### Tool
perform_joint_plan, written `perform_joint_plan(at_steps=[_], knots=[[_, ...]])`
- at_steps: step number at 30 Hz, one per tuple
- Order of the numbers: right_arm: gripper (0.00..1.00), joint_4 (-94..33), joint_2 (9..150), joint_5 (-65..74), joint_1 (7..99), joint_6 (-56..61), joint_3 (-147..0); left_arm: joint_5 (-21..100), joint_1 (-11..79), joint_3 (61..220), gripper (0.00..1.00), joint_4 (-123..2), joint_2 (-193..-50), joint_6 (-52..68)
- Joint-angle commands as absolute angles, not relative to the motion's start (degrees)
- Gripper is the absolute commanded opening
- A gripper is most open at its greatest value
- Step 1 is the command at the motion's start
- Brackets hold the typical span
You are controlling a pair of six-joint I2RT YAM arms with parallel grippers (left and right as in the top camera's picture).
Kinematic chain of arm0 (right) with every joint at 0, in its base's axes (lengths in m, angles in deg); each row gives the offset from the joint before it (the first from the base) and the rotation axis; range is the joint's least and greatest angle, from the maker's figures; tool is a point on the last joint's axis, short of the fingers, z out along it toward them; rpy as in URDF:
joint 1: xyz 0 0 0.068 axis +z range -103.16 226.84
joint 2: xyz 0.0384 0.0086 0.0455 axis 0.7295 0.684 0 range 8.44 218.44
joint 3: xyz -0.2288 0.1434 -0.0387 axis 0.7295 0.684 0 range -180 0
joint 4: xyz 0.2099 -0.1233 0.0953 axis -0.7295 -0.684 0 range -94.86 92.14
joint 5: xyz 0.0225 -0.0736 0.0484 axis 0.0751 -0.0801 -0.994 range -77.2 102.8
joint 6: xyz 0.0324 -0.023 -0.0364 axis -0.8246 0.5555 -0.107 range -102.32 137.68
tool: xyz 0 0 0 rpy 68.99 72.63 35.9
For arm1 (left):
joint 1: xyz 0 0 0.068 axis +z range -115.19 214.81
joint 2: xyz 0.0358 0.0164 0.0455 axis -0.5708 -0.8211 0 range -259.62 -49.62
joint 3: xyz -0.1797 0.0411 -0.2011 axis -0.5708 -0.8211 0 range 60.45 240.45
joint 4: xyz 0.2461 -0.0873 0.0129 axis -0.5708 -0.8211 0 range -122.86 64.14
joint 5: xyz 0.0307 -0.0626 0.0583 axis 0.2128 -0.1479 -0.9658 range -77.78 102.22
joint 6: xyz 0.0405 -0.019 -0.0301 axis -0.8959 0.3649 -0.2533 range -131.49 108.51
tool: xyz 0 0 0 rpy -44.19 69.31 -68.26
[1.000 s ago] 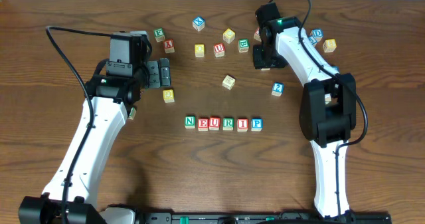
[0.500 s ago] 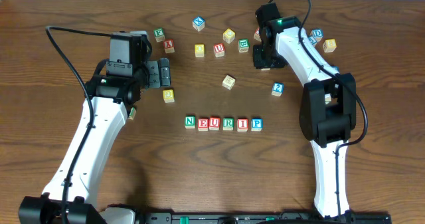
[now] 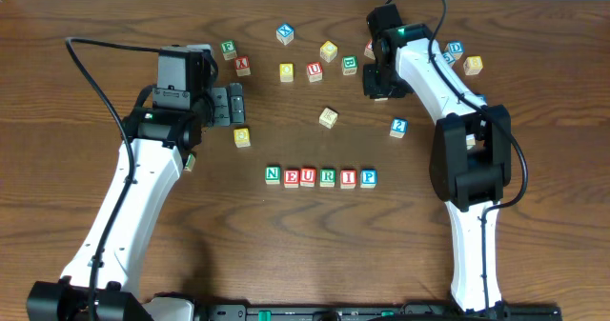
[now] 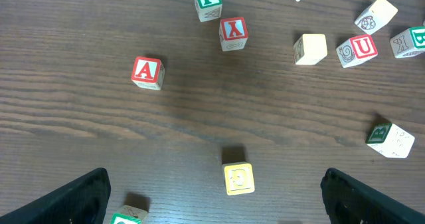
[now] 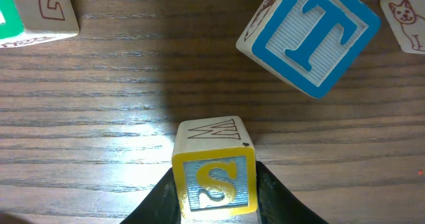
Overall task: Spell out NEURIPS
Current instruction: 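Close the right gripper on the yellow S block, then lift the yellow S block and carry it toward the row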
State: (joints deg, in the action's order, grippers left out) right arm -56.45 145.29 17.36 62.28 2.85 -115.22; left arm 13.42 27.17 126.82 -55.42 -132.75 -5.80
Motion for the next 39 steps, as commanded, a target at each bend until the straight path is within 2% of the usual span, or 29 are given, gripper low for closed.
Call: perform_joint_plan(at_steps=[1, 7, 25, 34, 39], knots=[[0.27, -56.34, 144.55, 17.55, 62.26, 2.50, -114.78, 13.11, 27.41, 128.20, 1.00, -55.39, -131.81, -6.35], [0.23, -56.36, 144.55, 17.55, 62.26, 2.50, -114.78, 13.11, 27.41, 128.20, 1.00, -55.39, -131.81, -6.35], [0.21, -56.97, 144.51, 17.53, 62.28, 2.52, -115.26, 13.11, 27.41, 128.20, 1.00, -55.39, -131.81, -6.35], [0.20, -59.81, 144.29, 17.44, 62.50, 2.57, -120.02, 13.11, 27.41, 128.20, 1.00, -55.39, -131.81, -6.35], [0.17, -62.18, 143.46, 17.14, 62.70, 3.20, -123.32, 13.11, 27.41, 128.20, 1.00, -55.39, -131.81, -6.35]])
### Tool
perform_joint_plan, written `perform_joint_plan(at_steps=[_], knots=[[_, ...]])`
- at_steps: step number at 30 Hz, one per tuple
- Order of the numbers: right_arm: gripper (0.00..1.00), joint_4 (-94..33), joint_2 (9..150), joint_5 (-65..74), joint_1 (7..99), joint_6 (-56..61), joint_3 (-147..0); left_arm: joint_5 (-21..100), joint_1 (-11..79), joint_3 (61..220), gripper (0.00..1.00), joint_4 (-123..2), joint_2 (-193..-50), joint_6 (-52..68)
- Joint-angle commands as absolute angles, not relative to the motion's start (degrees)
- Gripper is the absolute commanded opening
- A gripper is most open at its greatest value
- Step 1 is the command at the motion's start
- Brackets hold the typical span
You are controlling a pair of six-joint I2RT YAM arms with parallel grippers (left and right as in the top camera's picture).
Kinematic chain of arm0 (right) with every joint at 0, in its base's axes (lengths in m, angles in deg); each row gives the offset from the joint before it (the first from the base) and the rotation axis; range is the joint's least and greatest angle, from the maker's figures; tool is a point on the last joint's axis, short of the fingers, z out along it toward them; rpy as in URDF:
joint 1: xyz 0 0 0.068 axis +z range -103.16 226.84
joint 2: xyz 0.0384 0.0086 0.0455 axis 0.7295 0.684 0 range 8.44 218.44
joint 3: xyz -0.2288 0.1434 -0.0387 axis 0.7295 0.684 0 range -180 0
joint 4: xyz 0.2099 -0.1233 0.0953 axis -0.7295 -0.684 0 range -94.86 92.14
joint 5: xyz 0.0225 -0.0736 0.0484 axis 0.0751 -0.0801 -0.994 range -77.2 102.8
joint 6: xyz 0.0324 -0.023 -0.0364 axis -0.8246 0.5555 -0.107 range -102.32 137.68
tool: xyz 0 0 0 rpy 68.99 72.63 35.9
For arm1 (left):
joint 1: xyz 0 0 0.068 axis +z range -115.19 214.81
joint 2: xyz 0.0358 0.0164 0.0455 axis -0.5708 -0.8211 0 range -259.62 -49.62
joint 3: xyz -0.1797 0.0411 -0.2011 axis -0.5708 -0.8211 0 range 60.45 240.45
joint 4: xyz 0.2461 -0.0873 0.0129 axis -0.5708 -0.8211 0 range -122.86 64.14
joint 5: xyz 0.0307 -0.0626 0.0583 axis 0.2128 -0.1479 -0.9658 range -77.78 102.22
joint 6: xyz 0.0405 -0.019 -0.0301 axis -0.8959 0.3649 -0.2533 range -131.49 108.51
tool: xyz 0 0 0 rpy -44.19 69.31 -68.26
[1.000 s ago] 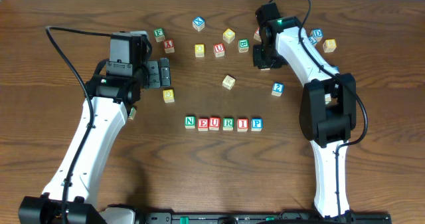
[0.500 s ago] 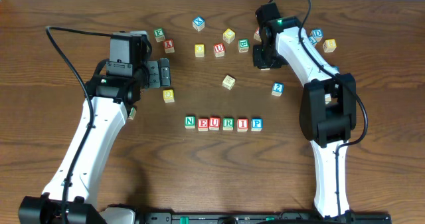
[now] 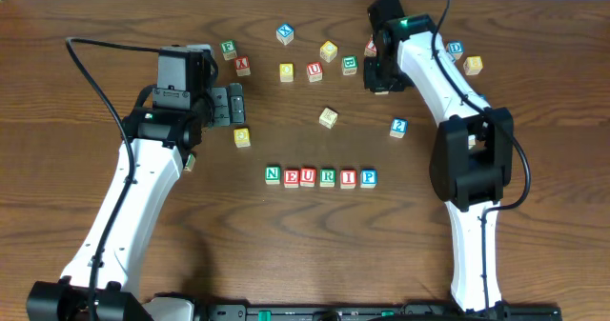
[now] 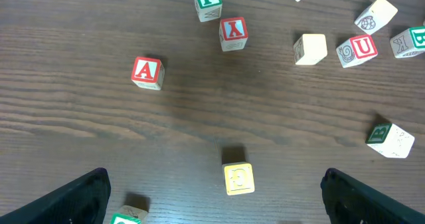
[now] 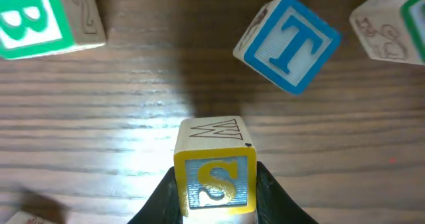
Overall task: Spell out NEURIPS
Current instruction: 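Lift the yellow S block and carry it toward the row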
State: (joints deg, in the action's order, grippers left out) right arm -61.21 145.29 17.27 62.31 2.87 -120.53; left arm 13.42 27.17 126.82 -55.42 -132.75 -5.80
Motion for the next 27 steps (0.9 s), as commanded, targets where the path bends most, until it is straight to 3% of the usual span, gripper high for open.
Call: perform_joint_plan(at_steps=[1, 11, 17, 27], knots=[[0.16, -62.46, 143.28, 17.14, 62.70, 3.20, -123.70, 13.11, 27.41, 128.20, 1.00, -55.39, -131.81, -6.35], [0.13, -66.46, 135.50, 16.94, 63.07, 3.83, -123.98, 13.11, 27.41, 128.20, 1.00, -55.39, -131.81, -6.35], [0.04, -68.86, 129.93, 18.80, 63.92, 3.70, -123.96, 13.11, 27.41, 128.20, 1.00, -55.39, -131.81, -6.35], [0.02, -71.64, 126.93, 26.30, 70.81, 1.56, -123.26, 13.11, 27.41, 128.20, 1.00, -55.39, -131.81, -6.35]])
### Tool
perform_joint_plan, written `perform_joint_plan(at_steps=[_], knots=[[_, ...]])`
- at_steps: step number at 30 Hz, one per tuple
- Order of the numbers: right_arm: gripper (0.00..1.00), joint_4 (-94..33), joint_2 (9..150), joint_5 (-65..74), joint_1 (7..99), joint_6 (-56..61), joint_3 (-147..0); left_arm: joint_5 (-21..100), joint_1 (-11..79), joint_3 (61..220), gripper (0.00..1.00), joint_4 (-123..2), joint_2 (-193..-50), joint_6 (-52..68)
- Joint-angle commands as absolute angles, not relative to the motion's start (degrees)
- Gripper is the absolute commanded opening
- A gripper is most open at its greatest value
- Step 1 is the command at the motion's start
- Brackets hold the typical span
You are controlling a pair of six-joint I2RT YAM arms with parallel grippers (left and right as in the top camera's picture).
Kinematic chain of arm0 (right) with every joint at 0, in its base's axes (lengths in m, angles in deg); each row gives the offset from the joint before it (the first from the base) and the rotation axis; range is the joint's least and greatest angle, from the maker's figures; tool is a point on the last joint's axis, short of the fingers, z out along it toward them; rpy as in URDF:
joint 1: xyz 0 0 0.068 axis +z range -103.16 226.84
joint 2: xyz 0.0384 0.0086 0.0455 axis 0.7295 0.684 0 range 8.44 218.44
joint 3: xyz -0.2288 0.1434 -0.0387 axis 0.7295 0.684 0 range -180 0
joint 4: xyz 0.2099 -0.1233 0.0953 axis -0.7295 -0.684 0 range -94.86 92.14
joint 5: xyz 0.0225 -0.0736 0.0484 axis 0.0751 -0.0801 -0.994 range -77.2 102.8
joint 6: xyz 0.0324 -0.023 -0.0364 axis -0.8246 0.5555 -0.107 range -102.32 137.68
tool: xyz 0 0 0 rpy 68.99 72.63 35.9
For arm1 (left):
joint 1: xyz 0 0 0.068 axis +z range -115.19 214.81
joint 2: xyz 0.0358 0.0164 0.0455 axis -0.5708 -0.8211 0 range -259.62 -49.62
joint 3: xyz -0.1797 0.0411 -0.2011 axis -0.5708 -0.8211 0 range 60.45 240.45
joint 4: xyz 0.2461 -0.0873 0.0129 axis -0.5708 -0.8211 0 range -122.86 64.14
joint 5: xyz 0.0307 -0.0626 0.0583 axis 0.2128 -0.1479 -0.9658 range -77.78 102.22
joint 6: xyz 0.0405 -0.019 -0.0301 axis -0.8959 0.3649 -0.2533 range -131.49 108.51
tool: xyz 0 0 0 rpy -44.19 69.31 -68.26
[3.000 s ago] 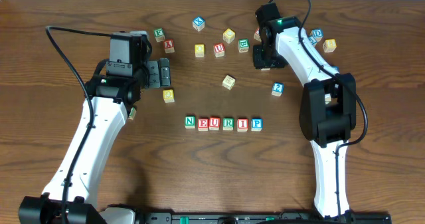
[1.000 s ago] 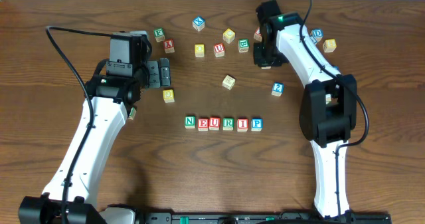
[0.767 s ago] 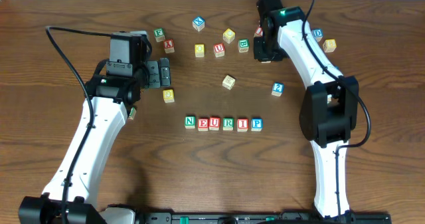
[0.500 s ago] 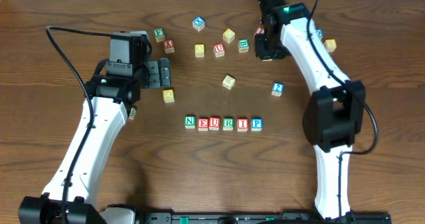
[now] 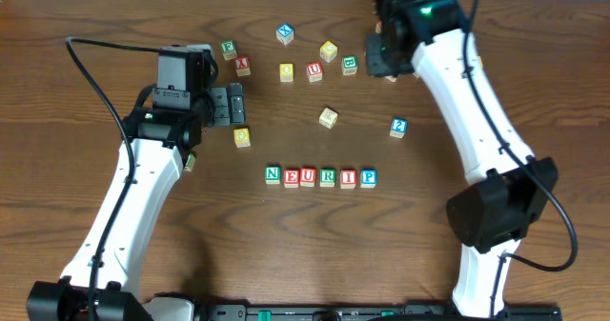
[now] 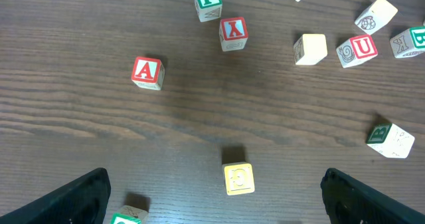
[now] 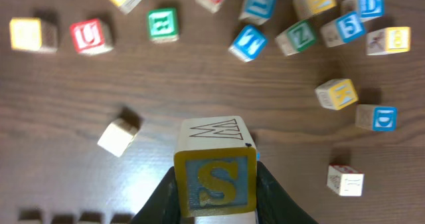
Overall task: Spell out NEURIPS
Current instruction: 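Lift the yellow S block and carry it toward the row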
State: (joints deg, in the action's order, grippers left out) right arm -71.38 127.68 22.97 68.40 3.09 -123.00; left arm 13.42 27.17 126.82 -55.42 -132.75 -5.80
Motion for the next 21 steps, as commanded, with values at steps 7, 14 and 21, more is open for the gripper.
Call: perform_joint_plan(at_steps=[7, 14, 21], knots=[[0.02, -71.57, 126.80, 29.68, 74.02, -0.30, -119.63, 13.11, 27.41, 128.20, 1.00, -55.39, -131.81, -6.35], [0.02, -67.60, 123.76, 29.07, 73.80, -0.30, -112.02, 13.11, 27.41, 128.20, 1.00, -55.39, -131.81, -6.35], [0.10, -59.36, 113.03, 27.52, 73.30, -1.15, -96.24, 13.11, 27.41, 128.20, 1.00, -55.39, -131.81, -6.35]])
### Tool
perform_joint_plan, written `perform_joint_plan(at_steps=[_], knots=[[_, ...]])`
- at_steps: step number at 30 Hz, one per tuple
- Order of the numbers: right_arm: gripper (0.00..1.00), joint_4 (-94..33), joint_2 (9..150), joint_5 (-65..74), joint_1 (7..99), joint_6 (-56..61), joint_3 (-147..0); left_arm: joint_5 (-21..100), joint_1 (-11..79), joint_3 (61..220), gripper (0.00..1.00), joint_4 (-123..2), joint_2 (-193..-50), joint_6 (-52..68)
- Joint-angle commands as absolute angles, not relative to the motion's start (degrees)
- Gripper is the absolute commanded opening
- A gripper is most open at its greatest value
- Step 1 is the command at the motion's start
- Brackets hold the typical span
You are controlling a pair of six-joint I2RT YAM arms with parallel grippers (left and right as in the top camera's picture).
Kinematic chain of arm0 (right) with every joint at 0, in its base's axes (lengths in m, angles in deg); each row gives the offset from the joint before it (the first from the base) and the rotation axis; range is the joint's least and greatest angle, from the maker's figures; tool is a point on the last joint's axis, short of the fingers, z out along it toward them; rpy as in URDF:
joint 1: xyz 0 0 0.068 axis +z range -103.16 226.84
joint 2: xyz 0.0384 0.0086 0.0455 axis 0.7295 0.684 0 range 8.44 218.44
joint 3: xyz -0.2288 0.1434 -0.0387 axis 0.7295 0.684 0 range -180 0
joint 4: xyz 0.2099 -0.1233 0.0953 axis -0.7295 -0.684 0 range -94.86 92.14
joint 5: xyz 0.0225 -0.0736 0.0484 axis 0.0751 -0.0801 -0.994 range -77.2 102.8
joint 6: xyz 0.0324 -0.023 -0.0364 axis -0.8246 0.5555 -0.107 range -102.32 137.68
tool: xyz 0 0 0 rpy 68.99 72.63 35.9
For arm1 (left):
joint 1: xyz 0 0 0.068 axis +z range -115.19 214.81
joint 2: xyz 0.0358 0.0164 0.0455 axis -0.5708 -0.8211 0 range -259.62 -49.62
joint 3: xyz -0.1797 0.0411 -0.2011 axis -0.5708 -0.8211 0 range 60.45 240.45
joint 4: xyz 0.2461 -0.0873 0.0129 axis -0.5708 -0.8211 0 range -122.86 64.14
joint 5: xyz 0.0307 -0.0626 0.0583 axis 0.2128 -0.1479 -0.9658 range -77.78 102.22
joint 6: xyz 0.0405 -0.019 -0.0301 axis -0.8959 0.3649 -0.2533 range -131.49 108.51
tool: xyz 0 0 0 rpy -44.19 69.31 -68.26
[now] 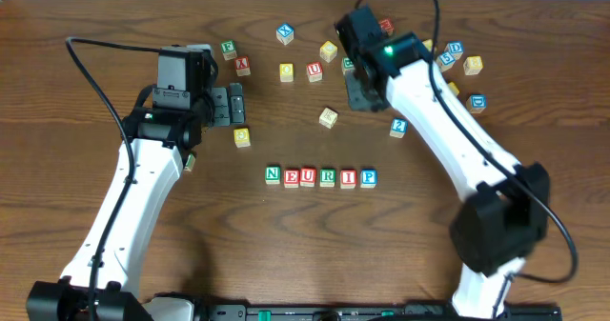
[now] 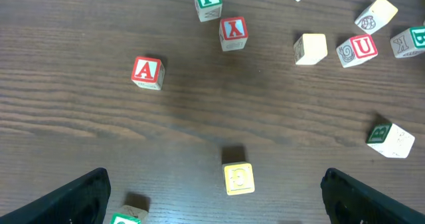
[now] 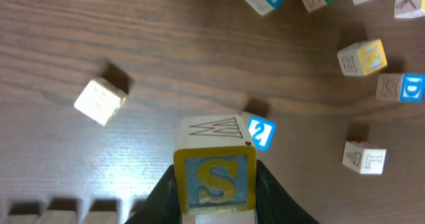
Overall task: Spell out NEURIPS
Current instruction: 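Lift the yellow S block and carry it toward the row, then lower the yellow S block to the right of the P block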
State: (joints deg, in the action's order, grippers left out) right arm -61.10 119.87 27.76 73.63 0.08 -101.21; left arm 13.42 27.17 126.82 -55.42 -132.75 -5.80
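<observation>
My right gripper [image 3: 214,187] is shut on a wooden block with a yellow S [image 3: 214,177] on blue, held above the table. In the overhead view the right gripper [image 1: 361,93] hangs behind the row N E U R I P [image 1: 320,177], between a plain block [image 1: 328,117] and a small blue block [image 1: 398,127]. The tops of the row's blocks [image 3: 66,207] show at the right wrist view's lower left edge. My left gripper [image 1: 233,105] stands open at the left, with a yellow block [image 2: 238,178] on the table between its wide-apart fingers [image 2: 76,196].
Several loose letter blocks lie along the back: F [image 1: 229,49], A [image 1: 242,66], U [image 1: 314,71] and a cluster at the right [image 1: 462,59]. A yellow block [image 1: 242,136] sits by the left gripper. Wood table [image 1: 534,216] all round.
My right gripper, still shut on the S block, has moved from high over the back blocks to a lower spot further left and nearer the row. The left arm has not moved.
My right gripper was shut on the S block low among the back right blocks. Then it held the block a little higher, then high above the back of the table. Now the block hangs nearer the row. The left gripper stayed open throughout.
</observation>
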Motion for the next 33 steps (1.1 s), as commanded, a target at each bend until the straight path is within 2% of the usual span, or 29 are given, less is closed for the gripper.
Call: perform_joint_plan(at_steps=[1, 16, 33], knots=[[0.11, -58.53, 111.52, 26.80, 73.21, -1.17, -94.39, 13.11, 27.41, 128.20, 1.00, -55.39, -131.81, -6.35], [0.09, -49.35, 95.70, 21.97, 73.21, -8.67, -67.46, 13.11, 27.41, 128.20, 1.00, -55.39, -131.81, -6.35], [0.09, -47.82, 93.27, 21.44, 73.19, -12.76, -58.45, 13.11, 27.41, 128.20, 1.00, -55.39, -131.81, -6.35]])
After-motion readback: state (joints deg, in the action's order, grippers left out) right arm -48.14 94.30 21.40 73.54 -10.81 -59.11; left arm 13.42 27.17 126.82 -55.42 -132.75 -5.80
